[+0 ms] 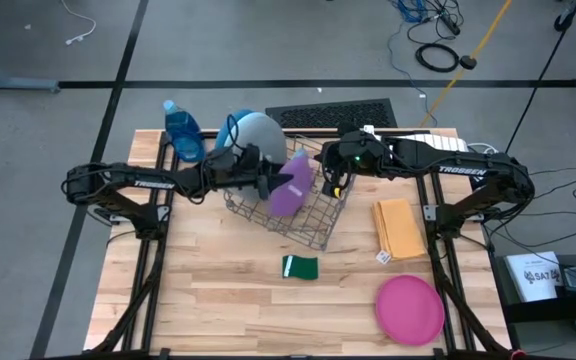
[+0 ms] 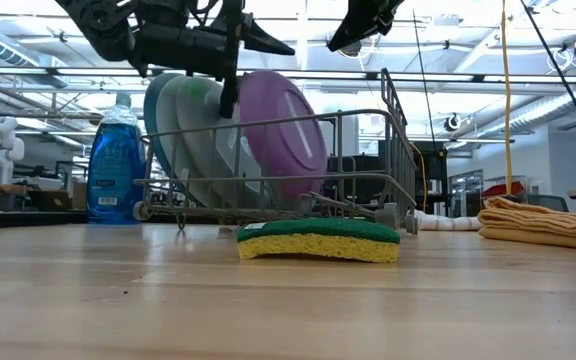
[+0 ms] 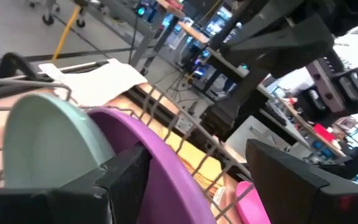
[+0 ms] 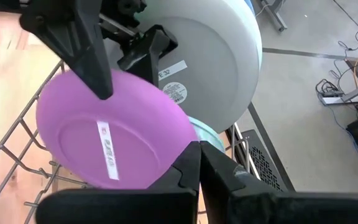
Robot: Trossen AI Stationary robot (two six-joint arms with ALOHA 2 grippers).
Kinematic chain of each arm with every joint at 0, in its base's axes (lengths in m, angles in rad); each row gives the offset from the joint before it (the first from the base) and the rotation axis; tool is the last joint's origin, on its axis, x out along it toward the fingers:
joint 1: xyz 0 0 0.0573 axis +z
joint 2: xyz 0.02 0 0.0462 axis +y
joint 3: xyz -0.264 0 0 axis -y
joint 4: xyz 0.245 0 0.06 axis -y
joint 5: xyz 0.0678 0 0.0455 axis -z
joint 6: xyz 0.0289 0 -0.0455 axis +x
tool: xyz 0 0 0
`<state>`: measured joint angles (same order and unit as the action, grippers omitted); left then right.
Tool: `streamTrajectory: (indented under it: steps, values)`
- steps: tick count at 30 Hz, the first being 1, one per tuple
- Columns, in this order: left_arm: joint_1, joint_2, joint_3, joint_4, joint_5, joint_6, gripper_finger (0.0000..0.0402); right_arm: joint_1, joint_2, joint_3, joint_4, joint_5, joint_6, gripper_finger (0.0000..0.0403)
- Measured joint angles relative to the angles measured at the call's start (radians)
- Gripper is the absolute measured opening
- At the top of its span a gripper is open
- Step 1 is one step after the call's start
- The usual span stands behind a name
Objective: Sort dishes
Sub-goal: Put the purple plate in the dish rack, then put the pink plate in the dish rack
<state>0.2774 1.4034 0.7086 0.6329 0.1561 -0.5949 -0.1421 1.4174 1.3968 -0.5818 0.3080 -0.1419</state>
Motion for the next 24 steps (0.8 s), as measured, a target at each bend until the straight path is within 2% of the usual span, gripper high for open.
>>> streamTrajectory:
  steps: [7,13,17,21,24]
  values:
    - [0.002,-0.01,0.0,-0.052,-0.005,0.004,0.0264,0.001,0.0,0.0,0.001,0.0,0.004,0.0]
    - [-0.005,-0.01,0.0,-0.046,-0.1,0.009,0.0264,0.003,0.0,0.0,0.003,-0.005,0.016,0.0]
    - [-0.005,-0.01,0.0,-0.017,-0.105,0.009,0.0264,0.014,0.012,0.0,-0.005,-0.12,0.005,0.0]
    - [-0.005,-0.009,0.0,0.012,-0.104,0.009,0.0264,0.029,0.062,0.0,-0.023,-0.128,-0.041,0.0005]
    - [-0.005,-0.009,0.0,0.019,-0.104,0.006,0.0264,0.027,0.114,0.0,-0.03,-0.126,-0.077,0.0028]
